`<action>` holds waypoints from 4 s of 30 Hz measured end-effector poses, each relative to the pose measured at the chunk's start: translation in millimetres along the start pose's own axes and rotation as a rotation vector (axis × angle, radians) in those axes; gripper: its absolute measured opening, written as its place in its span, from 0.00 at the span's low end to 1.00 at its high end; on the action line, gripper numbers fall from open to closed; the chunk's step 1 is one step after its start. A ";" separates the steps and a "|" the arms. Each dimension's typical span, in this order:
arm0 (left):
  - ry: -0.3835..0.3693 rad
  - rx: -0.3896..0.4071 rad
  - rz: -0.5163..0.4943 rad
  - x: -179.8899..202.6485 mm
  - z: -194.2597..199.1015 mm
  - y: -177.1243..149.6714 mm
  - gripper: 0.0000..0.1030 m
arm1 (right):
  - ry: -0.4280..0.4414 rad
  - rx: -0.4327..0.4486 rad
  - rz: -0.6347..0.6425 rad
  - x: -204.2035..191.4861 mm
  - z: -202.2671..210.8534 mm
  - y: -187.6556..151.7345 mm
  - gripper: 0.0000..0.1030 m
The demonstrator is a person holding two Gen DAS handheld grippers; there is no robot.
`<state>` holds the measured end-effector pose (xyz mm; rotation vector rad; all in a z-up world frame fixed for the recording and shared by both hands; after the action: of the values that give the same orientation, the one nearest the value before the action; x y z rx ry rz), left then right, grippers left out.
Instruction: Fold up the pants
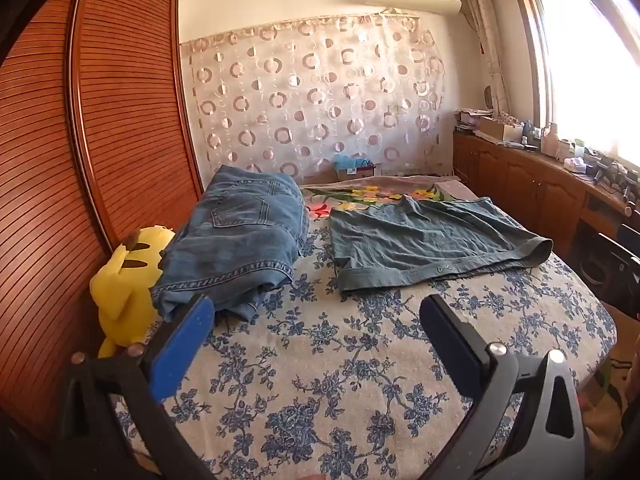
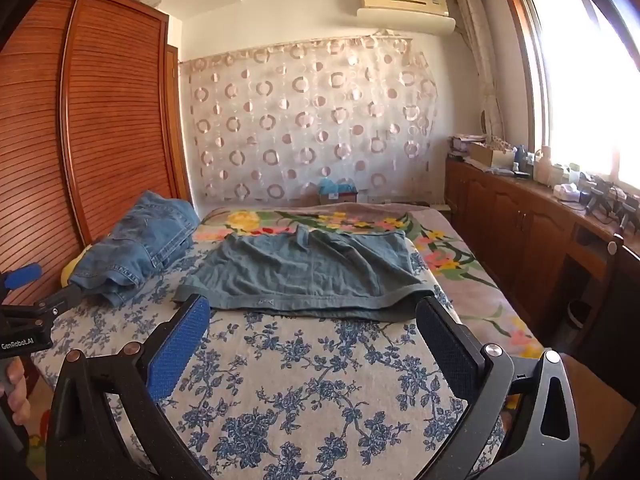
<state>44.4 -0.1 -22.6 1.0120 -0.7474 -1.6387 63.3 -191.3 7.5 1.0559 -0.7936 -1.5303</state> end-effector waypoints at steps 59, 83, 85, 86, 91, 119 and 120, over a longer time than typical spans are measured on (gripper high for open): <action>-0.022 0.035 0.024 6.6 16.2 11.0 1.00 | 0.000 0.000 0.000 -2.8 2.8 0.4 1.00; -0.023 0.038 0.025 6.7 18.0 14.0 1.00 | 0.000 0.002 -0.001 -2.9 3.5 0.5 1.00; -0.021 0.038 0.024 6.7 17.9 13.1 1.00 | 0.002 0.000 -0.003 -2.8 3.3 0.5 1.00; -0.022 0.039 0.024 7.2 18.1 13.9 1.00 | 0.001 0.001 -0.002 -2.9 3.3 0.4 1.00; -0.023 0.036 0.023 6.9 17.2 12.4 1.00 | 0.002 0.000 -0.003 -2.5 2.8 -0.1 1.00; -0.216 -0.074 -0.091 41.3 -95.6 15.5 1.00 | -0.040 -0.175 0.054 68.6 -74.5 -5.1 0.67; -0.218 -0.078 -0.094 41.7 -99.9 16.9 1.00 | -0.040 -0.186 0.052 72.1 -79.3 -4.0 0.66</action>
<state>135.8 -44.1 -64.1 0.8324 -0.7823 -1.8661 131.6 -257.3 -42.2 0.8640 -0.6865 -1.5530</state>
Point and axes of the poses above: each gripper's, at about its wrist camera, not at the fingertips, and z roughly against the way its jaws point, x to its right, y to its top, the point moved 5 cm from there along -z, roughly the way its jaws point, and after that the axes turned 11 degrees about -z, right-handed, at the moved point
